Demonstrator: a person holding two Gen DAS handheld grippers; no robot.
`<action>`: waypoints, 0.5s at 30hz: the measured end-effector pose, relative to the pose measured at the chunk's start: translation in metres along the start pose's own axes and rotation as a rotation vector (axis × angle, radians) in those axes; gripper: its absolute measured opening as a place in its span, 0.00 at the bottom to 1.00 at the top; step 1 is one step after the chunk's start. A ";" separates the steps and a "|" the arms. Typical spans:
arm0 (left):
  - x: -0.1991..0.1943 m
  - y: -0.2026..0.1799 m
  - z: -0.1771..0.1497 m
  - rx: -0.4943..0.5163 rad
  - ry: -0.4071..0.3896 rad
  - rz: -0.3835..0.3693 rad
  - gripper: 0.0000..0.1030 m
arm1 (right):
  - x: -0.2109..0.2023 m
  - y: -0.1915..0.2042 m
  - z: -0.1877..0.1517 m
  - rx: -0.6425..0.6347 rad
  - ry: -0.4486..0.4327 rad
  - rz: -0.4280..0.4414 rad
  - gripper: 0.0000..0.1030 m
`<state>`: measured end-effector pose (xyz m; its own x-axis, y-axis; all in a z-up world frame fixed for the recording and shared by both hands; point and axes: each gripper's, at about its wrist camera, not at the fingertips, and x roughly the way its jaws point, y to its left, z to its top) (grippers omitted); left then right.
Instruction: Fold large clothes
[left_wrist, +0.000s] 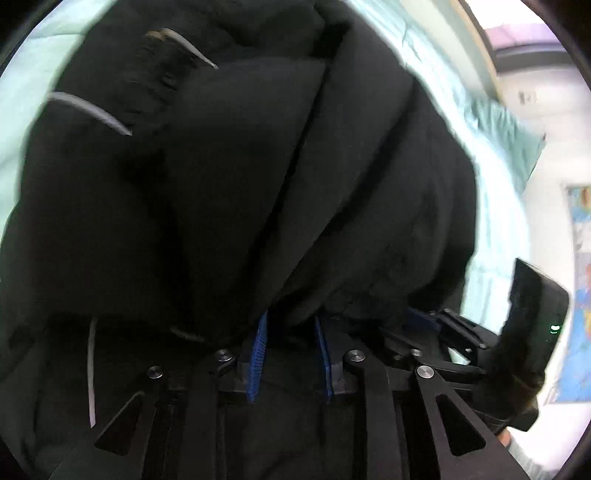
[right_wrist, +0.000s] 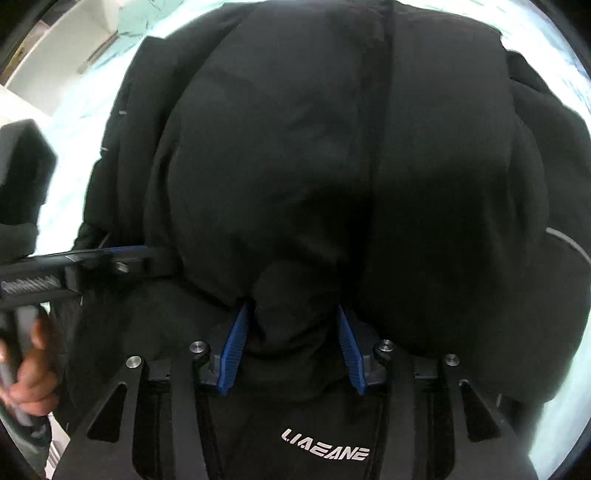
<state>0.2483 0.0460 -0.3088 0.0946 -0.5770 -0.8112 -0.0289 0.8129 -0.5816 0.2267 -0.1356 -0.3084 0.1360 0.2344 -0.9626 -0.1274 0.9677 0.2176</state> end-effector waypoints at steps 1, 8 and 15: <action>-0.013 -0.007 -0.008 0.038 -0.037 0.016 0.26 | -0.007 0.003 0.003 -0.001 0.008 -0.014 0.47; -0.096 -0.026 -0.067 0.152 -0.166 0.108 0.29 | -0.057 0.014 -0.016 0.013 -0.080 0.067 0.49; -0.163 0.015 -0.151 0.095 -0.235 0.251 0.41 | -0.117 0.016 -0.116 0.008 -0.150 0.008 0.50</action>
<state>0.0820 0.1404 -0.1943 0.3233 -0.3339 -0.8854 0.0112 0.9370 -0.3493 0.0944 -0.1588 -0.2108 0.2802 0.2531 -0.9260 -0.1218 0.9662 0.2273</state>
